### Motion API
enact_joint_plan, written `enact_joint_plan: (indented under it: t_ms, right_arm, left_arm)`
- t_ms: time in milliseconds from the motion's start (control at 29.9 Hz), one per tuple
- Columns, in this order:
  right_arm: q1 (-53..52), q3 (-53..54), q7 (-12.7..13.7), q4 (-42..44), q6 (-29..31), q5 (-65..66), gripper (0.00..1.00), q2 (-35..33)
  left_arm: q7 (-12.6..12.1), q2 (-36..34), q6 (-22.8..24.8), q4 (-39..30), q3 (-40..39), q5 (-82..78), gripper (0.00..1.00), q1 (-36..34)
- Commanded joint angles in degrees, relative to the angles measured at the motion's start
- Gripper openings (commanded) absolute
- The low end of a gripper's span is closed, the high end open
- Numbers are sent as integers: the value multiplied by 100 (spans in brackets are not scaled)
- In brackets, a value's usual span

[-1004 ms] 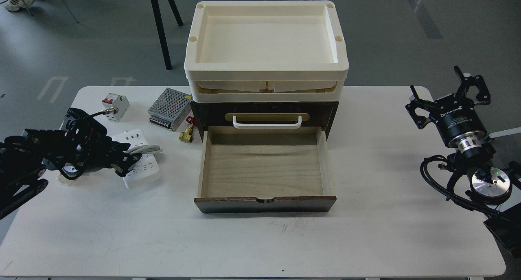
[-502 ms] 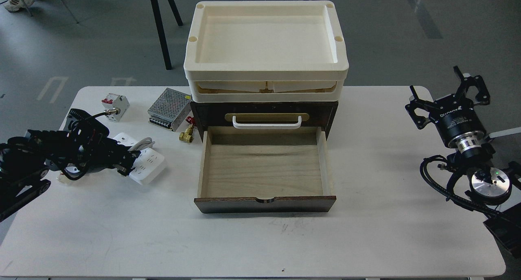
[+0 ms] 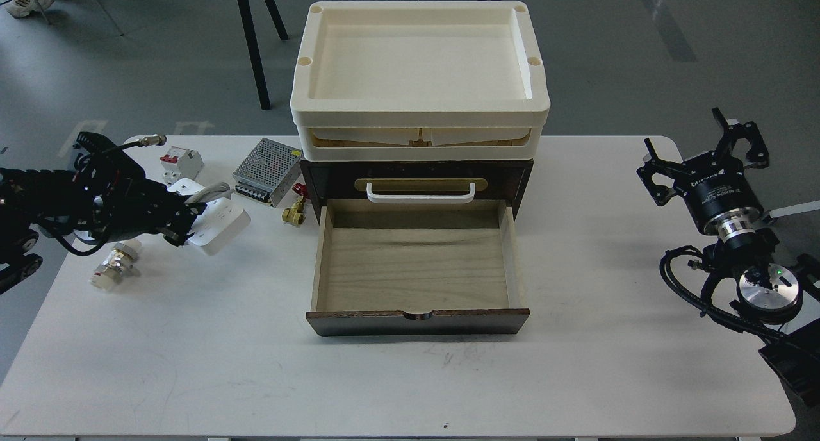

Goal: Put charging cable into cabinet
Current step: 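Carry the charger with the left gripper over the open drawer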

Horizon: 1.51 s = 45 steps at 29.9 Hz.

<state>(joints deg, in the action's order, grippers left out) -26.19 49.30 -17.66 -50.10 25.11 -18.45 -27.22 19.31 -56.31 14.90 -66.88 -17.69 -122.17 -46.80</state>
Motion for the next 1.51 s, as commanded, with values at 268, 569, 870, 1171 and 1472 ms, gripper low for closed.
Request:
enact_joint_plan:
  t_ms: [268,569,870,1171,1472]
  right_arm:
    - [0,-17,0,1,-15,8,100,7]
    - [0,1,0,1,-15,113,100,7]
    - [0,1,-18,1,-15,113,100,7]
    - [0,-8,-27,1,-15,122,100,7]
    - [0,-8,-27,1,-15,131,100,7]
  left_arm:
    - [-41,-1057,188,-1194,-24,18,2,-1655]
    - [-50,-619,1310,-2811,-51,26,1,-3185]
    - [-208,751,1310,-3419,-94,26,1,-3731]
    - [-15,2070,1310,-3419,-86,271,2,-3608]
    - [-41,2766,1310,-3375,-42,729,2,-2142]
